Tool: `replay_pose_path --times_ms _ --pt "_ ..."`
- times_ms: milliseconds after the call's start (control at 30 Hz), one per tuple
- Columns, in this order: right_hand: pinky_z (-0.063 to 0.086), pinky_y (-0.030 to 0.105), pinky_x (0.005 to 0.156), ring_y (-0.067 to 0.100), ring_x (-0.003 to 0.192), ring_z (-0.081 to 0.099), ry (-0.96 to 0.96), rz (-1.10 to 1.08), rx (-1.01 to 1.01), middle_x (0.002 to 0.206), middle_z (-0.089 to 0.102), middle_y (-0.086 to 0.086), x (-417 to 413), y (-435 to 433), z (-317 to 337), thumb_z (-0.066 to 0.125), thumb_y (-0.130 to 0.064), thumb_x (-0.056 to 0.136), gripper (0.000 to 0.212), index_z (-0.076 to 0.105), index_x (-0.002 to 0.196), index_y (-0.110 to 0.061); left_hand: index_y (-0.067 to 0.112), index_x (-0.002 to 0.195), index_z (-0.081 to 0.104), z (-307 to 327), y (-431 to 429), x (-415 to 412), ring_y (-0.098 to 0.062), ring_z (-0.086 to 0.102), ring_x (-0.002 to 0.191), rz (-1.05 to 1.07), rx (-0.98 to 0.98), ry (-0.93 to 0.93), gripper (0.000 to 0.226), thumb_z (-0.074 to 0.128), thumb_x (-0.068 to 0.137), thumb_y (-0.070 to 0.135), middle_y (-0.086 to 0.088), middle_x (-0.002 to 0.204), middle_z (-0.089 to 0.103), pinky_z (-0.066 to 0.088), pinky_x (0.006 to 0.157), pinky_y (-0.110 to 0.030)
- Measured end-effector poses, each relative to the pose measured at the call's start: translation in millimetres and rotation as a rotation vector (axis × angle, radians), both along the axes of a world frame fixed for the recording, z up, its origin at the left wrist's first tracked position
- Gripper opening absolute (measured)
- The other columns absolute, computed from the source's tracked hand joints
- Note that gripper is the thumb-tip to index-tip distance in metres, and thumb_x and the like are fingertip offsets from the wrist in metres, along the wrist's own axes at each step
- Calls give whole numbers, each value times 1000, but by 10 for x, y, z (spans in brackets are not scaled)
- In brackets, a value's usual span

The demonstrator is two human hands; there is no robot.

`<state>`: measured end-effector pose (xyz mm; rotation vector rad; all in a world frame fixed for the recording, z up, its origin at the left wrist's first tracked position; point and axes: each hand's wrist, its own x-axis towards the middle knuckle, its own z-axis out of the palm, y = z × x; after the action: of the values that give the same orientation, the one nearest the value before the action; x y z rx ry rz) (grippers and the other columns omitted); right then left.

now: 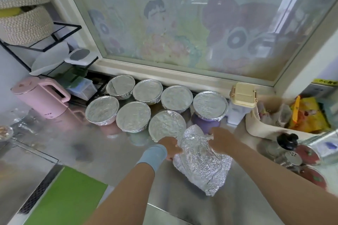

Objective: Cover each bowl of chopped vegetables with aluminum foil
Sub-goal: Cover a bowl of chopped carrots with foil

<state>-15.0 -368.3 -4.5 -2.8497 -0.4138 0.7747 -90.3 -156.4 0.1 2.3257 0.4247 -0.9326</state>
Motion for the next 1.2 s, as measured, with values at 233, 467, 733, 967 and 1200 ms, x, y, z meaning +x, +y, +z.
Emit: replay_pose_path --times_ms 233,467,733,967,1200 --pt "49 42 97 25 118 54 9 125 58 138 48 5 62 157 -42 54 -25 82 61 40 141 -20 11 111 56 -39 -89 44 -21 70 82 82 -29 69 29 66 91 31 -10 107 66 60 64 -27" --pt "38 39 95 26 119 47 -166 211 197 125 49 3 245 609 141 52 -22 87 45 47 132 -25 11 90 62 333 201 255 -26 69 79 87 155 -11 35 48 97 42 -10 87 68 54 79 -32" --pt "50 27 74 16 95 61 97 209 485 120 61 2 354 1951 405 46 -16 91 39 55 128 -23 17 130 56 527 1376 309 -30 51 125 333 298 -191 37 47 98 33 -7 138 53 39 106 -38" --pt "48 28 72 22 101 61 214 131 493 123 58 1 537 3467 360 48 -16 89 38 57 126 -22 19 141 44 204 2854 293 -32 46 130 681 220 -259 49 55 94 28 -10 146 41 41 107 -41" --pt "53 29 63 25 77 64 222 85 299 88 63 9 724 4560 160 49 -14 86 24 60 106 -6 20 155 17 -117 3923 374 -35 47 130 836 114 -153 74 53 91 27 -9 158 23 49 100 -42"
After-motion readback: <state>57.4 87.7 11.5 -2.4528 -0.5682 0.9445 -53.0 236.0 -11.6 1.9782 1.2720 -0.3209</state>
